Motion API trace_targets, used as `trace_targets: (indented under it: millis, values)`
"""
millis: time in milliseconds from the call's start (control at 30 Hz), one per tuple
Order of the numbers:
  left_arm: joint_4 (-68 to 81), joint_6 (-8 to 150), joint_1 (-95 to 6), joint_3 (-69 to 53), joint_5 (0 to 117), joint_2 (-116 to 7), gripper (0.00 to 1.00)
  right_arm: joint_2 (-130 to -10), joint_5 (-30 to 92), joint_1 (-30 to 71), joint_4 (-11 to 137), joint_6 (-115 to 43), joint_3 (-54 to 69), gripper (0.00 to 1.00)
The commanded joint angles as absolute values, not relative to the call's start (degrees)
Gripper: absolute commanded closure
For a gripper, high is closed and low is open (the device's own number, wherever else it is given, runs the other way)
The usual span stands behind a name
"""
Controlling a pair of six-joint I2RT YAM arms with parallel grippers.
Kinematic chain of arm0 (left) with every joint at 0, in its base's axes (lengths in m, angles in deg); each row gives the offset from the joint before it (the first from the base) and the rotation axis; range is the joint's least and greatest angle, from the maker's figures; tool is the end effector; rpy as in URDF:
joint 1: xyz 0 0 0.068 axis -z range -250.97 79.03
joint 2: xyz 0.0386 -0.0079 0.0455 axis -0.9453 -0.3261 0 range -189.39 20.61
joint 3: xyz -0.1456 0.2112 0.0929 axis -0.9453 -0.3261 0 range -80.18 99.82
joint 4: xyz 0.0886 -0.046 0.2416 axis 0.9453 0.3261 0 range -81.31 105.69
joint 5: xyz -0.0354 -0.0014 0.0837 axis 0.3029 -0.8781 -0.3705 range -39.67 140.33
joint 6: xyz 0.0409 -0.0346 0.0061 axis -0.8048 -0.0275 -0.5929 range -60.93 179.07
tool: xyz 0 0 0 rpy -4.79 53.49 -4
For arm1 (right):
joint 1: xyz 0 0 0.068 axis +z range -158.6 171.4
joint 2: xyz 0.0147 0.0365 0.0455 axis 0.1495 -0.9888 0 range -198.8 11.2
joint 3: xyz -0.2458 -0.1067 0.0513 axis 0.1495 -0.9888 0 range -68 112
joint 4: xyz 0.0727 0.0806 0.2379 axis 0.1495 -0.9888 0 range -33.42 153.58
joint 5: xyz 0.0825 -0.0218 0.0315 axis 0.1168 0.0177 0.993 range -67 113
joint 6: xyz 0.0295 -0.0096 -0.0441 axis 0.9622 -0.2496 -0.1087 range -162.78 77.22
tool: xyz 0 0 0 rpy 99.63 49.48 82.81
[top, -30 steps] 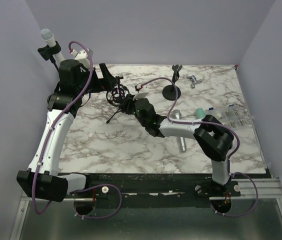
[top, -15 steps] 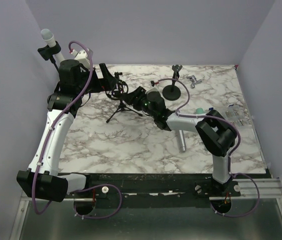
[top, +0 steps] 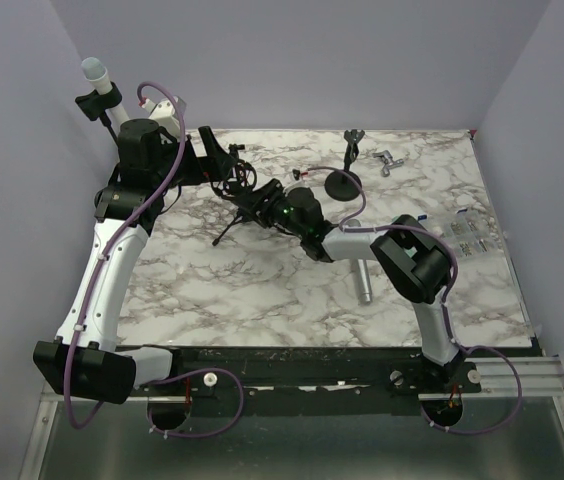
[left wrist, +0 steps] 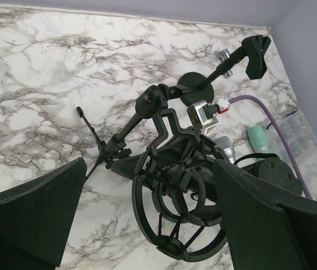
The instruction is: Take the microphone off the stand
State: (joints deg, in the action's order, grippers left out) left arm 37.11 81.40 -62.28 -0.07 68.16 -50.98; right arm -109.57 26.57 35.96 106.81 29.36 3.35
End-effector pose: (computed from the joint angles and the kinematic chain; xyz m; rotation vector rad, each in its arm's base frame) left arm 0.2666 -0.0518 0.4229 -0.0185 1.9568 -0.6589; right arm 0.3326 0.3307 0.1815 0.4108 1.9021 1.5178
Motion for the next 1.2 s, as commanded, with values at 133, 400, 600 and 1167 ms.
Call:
trace_targets:
  millis: [133, 400, 600, 1167]
  values:
    - [35.93, 81.75, -62.7, -0.63, 69.94, -50.51, 0.03, -111.28, 25.99, 35.17, 111.75, 30.83, 4.78, 0.53]
    - [35.86, 81.83, -62.69, -0.64, 70.17, -50.55, 0.03, -111.72, 24.97, 34.62, 111.75, 30.12, 4.6, 0.59]
    - [35.84, 81.93, -62.7, -0.68, 70.2, -50.57, 0.03, -111.73, 24.58, 34.56, 110.72, 28.9, 5.02, 0.7]
    - [35.62, 82.18, -63.06, -0.77, 70.61, -50.73, 0.03, -103.5, 7.56, 38.18, 88.09, -5.5, 8.91, 0.99]
